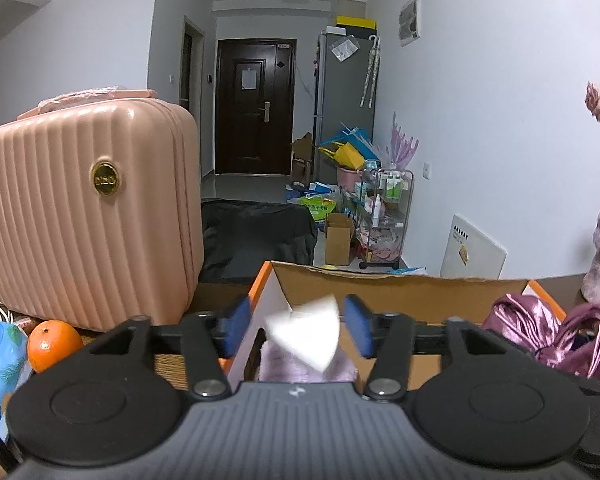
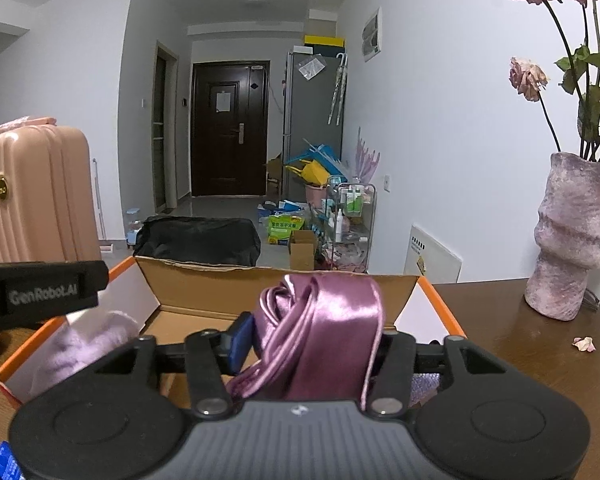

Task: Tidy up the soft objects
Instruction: 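Lower the foam wedge into the box with the left tool while the right tool lowers the bow, then open both tools to release the wedge and bow inside the box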

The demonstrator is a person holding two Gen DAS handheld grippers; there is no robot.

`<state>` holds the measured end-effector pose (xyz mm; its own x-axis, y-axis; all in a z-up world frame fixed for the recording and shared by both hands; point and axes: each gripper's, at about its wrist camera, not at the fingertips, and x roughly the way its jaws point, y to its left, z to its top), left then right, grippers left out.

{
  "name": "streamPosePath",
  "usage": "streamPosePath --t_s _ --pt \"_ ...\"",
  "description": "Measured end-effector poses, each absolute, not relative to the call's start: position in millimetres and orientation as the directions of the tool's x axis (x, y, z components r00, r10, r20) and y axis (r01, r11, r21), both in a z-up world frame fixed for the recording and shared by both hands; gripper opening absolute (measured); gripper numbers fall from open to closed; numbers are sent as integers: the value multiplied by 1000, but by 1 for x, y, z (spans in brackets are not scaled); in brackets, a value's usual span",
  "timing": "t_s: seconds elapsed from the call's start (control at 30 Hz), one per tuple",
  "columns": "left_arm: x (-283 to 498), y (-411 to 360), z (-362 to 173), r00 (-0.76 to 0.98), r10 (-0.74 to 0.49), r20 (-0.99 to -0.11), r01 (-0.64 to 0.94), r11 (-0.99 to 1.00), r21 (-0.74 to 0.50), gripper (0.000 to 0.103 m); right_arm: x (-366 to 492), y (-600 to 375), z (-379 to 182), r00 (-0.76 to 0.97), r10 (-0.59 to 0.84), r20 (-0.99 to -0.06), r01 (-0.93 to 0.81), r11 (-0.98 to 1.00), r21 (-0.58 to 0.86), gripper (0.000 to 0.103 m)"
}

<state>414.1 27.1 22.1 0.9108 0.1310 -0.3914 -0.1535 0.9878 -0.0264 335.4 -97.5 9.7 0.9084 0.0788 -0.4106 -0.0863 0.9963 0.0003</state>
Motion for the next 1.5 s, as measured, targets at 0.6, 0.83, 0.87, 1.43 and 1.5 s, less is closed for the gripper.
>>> streamPosePath --t_s 0.6,0.83,0.87,1.43,1.5 --pt "400 42 33 912 213 -351 -247 967 -54 103 326 -99 15 912 121 -392 -111 993 48 103" --pt "385 44 37 917 229 -327 -256 966 -42 103 311 -98 19 919 135 -371 -127 991 46 103" --pt "382 45 38 917 230 -325 -258 965 -46 103 308 -97 20 919 137 -369 -130 991 44 103" --pt "310 50 42 930 224 -290 -254 965 -70 103 239 -117 27 928 161 -336 -152 987 53 103" --pt "301 49 42 931 223 -289 -251 966 -64 103 229 -121 27 929 161 -332 -153 987 53 103"
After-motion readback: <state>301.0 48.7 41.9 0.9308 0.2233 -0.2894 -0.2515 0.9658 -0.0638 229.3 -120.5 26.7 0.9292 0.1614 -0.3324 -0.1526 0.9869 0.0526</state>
